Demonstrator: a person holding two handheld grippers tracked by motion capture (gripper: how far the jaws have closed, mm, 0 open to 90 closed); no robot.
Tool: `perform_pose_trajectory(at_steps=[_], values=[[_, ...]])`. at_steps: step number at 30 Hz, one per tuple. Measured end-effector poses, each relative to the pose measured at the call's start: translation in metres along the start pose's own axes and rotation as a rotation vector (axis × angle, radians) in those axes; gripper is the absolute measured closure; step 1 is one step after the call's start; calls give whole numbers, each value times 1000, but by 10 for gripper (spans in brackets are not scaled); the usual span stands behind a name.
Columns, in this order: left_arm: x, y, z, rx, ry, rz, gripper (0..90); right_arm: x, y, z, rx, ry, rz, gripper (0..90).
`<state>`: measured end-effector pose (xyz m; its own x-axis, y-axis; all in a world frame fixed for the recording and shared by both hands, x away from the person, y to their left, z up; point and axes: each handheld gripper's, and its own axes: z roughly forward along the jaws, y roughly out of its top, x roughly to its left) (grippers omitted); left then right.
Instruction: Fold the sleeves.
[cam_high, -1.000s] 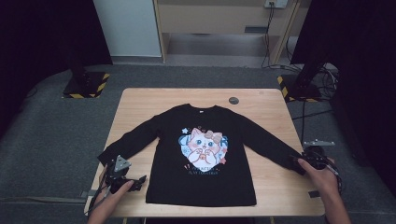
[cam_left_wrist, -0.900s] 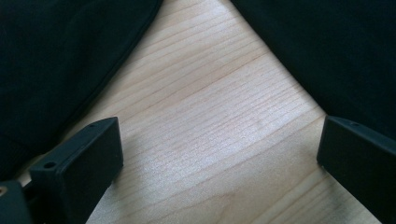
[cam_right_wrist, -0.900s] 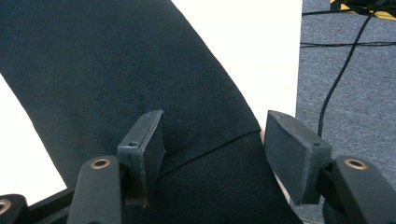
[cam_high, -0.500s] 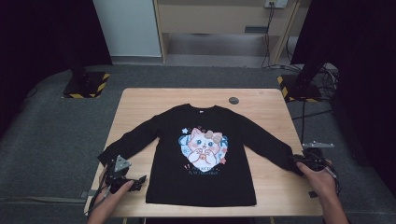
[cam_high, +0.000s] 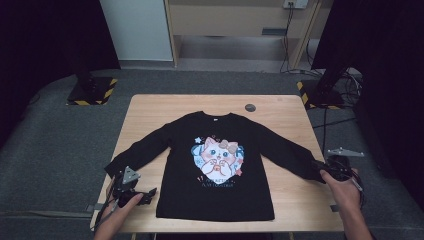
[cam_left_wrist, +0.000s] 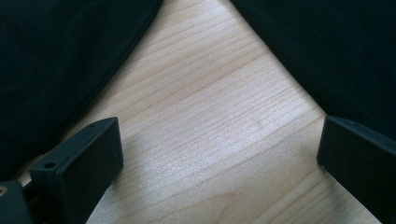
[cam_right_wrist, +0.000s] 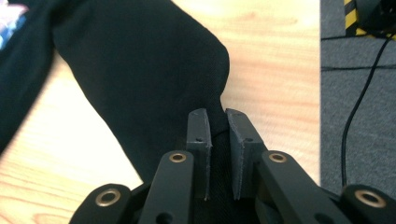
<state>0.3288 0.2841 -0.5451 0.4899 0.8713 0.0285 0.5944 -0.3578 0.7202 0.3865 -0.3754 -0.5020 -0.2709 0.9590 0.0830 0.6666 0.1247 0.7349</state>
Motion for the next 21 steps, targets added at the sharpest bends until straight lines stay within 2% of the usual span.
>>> perform_pose_trajectory(at_steps=[4, 11, 15, 21], values=[[0, 0, 0, 0, 0, 0, 0, 2, 14, -10, -41, -8, -5, 807], [0, 0, 0, 0, 0, 0, 0, 4, 29, -18, -68, -22, -12, 808], [0, 0, 0, 0, 0, 0, 0, 10, 39, -25, -96, -15, -19, 810], [0, 0, 0, 0, 0, 0, 0, 22, 54, -37, -130, -2, -56, 811]])
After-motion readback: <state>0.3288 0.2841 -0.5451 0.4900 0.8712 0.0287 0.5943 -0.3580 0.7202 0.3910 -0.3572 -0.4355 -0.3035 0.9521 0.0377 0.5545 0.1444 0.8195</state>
